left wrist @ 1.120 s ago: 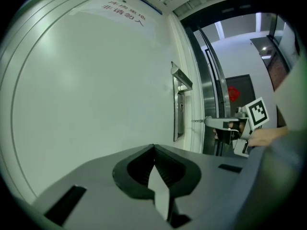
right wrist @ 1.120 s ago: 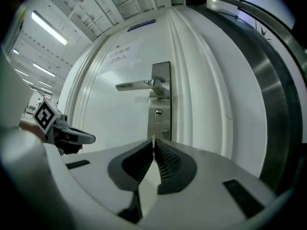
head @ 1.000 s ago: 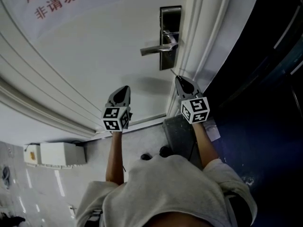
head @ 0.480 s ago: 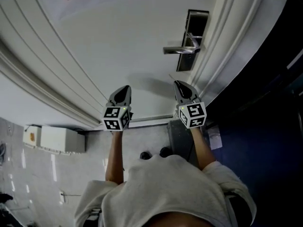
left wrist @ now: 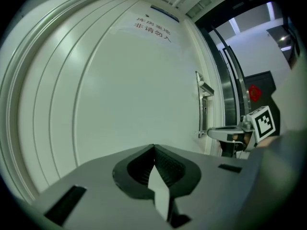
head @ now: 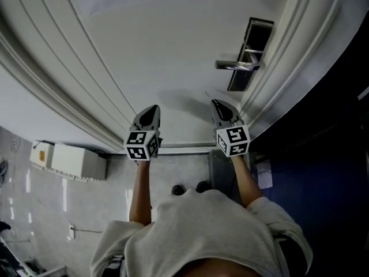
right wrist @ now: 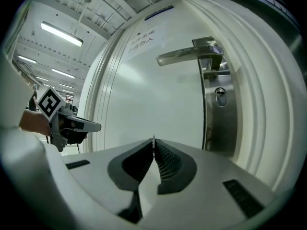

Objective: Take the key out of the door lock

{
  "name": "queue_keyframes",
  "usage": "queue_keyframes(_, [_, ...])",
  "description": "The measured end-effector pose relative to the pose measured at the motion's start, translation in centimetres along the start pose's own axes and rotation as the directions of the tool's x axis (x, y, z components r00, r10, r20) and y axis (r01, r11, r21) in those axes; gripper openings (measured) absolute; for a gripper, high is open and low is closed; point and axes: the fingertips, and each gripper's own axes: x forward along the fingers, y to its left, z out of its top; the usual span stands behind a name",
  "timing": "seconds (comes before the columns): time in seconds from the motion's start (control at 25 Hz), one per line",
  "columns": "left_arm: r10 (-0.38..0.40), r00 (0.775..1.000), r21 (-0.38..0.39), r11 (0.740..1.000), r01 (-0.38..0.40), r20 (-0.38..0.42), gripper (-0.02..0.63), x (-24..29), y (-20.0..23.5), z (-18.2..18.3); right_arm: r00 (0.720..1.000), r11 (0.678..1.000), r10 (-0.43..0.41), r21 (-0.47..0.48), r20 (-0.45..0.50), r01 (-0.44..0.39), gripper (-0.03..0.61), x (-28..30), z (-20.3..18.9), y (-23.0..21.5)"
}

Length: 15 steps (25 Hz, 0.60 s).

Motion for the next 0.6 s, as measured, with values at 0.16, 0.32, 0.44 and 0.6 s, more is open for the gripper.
queue_keyframes(0.16, [-0.004, 1.000, 0.001, 1.000, 0.004, -0.007, 0.018, 0.4, 0.0, -0.3, 1.000, 1.000, 0.003, -0.002, -0.004, -0.003, 0.029, 0.4, -0.2, 0.1])
queue_keyframes(0.32, [-0.013, 1.000, 0.005, 1.000, 0.013, -0.008, 0.018, 0.8, -0.2, -0.1, 1.000, 1.000, 0.000, 0.000, -0.005, 0.000, 0.029, 0.5, -0.2, -0.1])
queue_keyframes(0.44, [-0.016, 1.000, 0.005, 1.000, 0.016, -0.006, 0.018, 1.2, -0.2, 0.0, 1.000, 1.000, -0.001, -0.003, -0.006, 0.001, 0.029, 0.6, -0.1, -0.2])
queue_keyframes(0.6, [-0.020, 1.000, 0.003, 1.000, 0.020, -0.006, 0.018, 1.4, -0.3, 0.0, 1.000, 1.000, -0.002, -0.005, -0.009, 0.002, 0.029, 0.7, -0.2, -0.4])
